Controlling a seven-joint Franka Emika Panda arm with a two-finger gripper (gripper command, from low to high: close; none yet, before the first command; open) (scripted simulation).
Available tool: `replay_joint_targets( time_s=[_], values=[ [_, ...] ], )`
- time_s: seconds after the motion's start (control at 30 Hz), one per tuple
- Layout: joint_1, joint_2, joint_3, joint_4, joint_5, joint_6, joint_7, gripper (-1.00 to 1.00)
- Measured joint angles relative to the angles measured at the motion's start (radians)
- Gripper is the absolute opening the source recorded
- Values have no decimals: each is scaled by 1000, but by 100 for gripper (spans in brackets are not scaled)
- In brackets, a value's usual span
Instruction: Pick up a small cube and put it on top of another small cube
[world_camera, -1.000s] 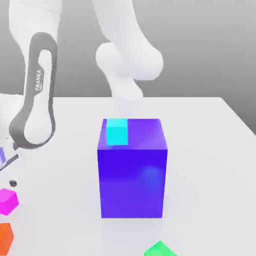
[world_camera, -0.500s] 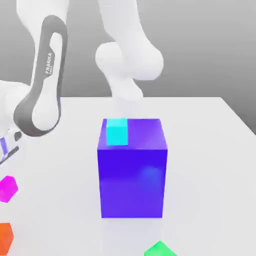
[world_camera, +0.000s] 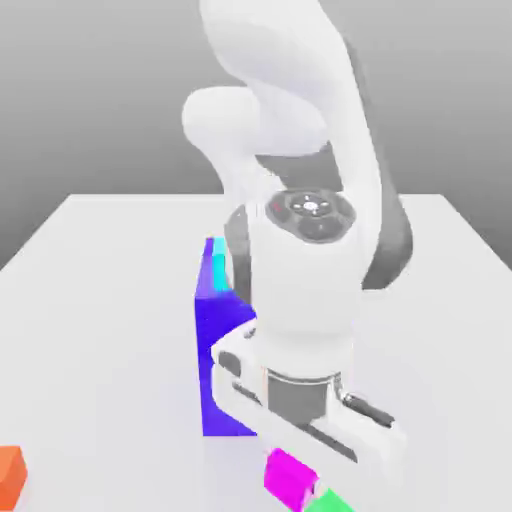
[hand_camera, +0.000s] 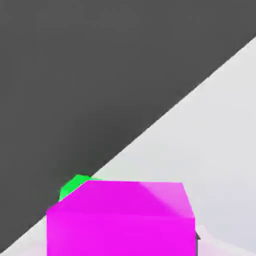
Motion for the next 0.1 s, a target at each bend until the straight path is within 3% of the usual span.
replay_joint_targets(
  time_s=[0.1],
  values=[
    [0, 0, 0, 0, 0, 0, 0, 100]
  ],
)
